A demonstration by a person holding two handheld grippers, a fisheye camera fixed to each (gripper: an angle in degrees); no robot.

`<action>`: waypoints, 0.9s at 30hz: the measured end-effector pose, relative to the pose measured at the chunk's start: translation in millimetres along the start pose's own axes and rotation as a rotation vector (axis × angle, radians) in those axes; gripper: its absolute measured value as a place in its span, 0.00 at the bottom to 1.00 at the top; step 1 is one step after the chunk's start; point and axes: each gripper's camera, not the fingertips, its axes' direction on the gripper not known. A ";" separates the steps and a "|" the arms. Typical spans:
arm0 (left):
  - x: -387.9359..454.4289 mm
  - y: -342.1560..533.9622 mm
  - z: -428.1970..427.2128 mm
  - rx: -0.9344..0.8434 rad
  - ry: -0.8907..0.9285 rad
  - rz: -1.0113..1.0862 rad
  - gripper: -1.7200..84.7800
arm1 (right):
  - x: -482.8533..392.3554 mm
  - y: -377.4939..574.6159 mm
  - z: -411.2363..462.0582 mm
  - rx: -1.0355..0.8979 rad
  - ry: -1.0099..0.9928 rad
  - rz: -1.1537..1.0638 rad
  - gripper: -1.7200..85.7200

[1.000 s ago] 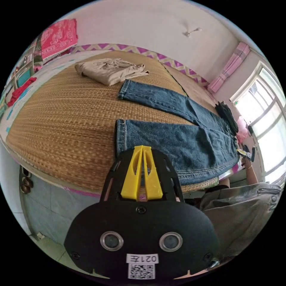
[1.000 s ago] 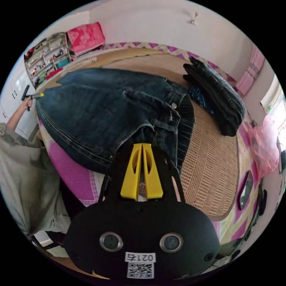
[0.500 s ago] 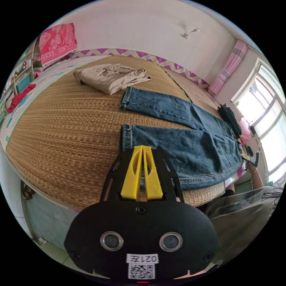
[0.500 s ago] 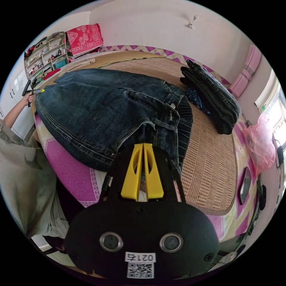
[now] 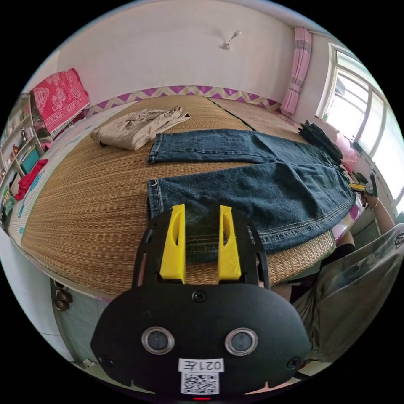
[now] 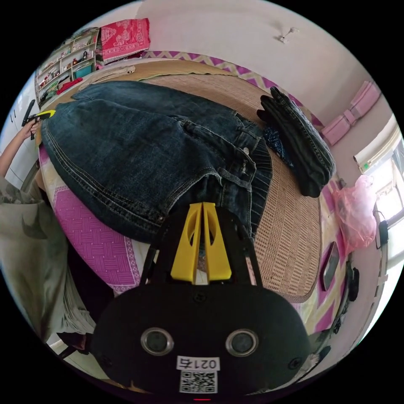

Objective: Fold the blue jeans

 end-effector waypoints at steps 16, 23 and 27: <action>26.0 4.6 -34.2 -0.001 -0.004 -0.027 0.15 | 88.4 -35.2 12.2 0.011 0.082 0.223 0.01; 47.3 20.0 -59.7 0.007 0.031 -0.009 0.03 | 114.4 12.8 51.8 -0.006 -0.029 0.297 0.01; 45.1 47.8 -99.8 0.220 0.109 -0.076 0.01 | 95.3 42.6 29.4 -0.022 0.014 0.258 0.01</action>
